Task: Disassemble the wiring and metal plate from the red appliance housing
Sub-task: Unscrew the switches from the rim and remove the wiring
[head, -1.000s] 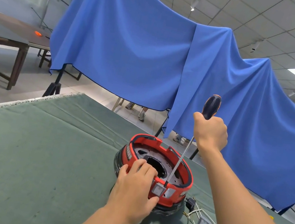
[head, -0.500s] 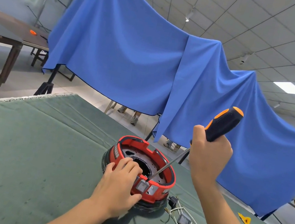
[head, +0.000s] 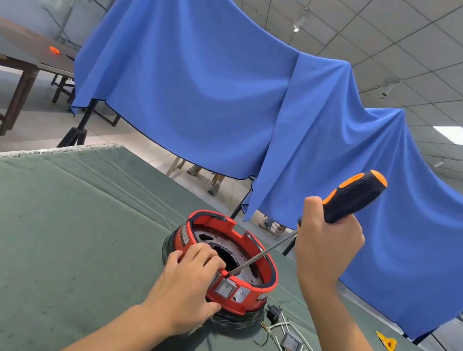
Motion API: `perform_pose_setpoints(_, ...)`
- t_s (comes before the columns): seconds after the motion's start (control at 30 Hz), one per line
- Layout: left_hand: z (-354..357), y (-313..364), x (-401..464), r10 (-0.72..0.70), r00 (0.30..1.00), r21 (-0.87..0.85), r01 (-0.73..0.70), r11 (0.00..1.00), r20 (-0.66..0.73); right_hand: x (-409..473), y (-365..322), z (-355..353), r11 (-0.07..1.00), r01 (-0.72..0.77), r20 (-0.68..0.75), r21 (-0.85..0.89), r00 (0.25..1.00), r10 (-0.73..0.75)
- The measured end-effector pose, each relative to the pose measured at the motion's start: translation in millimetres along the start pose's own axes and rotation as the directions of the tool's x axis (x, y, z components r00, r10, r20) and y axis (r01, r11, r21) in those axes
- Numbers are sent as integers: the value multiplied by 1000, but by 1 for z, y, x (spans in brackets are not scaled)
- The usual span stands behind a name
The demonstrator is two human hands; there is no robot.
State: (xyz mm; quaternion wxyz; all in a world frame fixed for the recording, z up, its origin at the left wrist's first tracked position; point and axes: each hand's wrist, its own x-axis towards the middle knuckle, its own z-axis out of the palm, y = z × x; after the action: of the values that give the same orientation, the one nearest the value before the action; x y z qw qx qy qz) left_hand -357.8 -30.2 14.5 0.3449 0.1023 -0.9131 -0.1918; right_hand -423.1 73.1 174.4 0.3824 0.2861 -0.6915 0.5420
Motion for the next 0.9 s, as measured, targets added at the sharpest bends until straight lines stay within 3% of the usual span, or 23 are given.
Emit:
perform_pose_setpoints(0.43, 1, -1, 1, -3, 1000, -25, 3, 1000, -10, 35, 1, 55, 926, 86, 187, -366, 982, -18)
perform_pose_setpoints(0.9, 5, -3, 0, 9, 999, -47, -11, 999, -50, 53, 47, 111, 828, 28, 316, -561, 931, 183)
